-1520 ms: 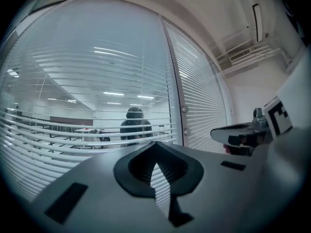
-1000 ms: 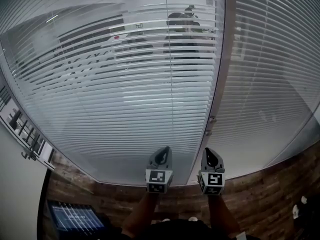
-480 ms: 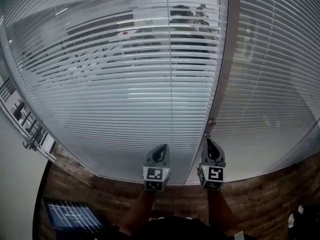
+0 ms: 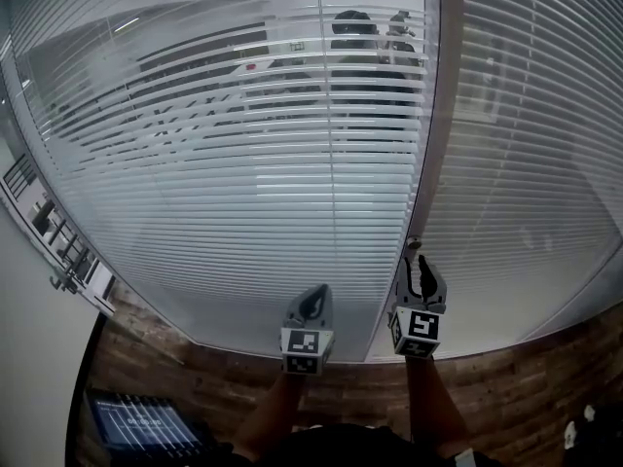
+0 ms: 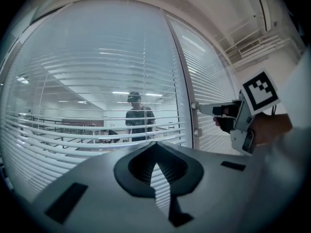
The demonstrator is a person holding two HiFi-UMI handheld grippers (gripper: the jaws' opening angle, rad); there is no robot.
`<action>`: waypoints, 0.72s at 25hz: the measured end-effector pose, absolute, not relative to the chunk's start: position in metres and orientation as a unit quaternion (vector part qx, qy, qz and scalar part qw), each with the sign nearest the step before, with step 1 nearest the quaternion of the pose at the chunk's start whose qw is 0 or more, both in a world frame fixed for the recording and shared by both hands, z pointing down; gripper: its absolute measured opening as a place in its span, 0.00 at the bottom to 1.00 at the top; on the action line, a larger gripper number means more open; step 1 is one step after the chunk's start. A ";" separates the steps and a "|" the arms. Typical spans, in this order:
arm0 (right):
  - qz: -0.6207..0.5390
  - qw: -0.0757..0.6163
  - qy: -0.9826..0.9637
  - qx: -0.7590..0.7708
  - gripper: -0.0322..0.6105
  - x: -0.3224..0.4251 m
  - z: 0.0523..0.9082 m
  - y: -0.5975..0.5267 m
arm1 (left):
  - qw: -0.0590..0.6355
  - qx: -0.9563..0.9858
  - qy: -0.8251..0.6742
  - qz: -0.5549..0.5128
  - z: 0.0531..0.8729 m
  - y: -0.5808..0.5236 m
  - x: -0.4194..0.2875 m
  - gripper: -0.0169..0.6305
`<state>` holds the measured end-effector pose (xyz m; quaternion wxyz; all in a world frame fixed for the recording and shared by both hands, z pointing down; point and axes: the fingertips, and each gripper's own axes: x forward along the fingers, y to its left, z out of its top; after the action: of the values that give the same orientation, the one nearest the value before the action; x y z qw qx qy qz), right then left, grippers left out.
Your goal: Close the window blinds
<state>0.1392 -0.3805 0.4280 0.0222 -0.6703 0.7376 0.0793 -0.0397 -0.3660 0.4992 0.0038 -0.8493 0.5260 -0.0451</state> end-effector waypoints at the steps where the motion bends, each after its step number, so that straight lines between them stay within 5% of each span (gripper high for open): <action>1: 0.080 0.024 0.736 -0.672 0.22 0.141 0.426 -0.383 | 0.002 -0.849 0.526 -0.045 0.498 -0.366 -0.039 0.02; 18: 0.066 0.039 0.733 -0.676 0.25 0.149 0.417 -0.410 | -0.003 -0.843 0.536 -0.052 0.501 -0.373 -0.045 0.02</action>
<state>0.1486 -0.4100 0.4170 0.0393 -0.6763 0.7326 0.0662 -0.0448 -0.3728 0.5005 -0.0034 -0.8428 0.5356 -0.0523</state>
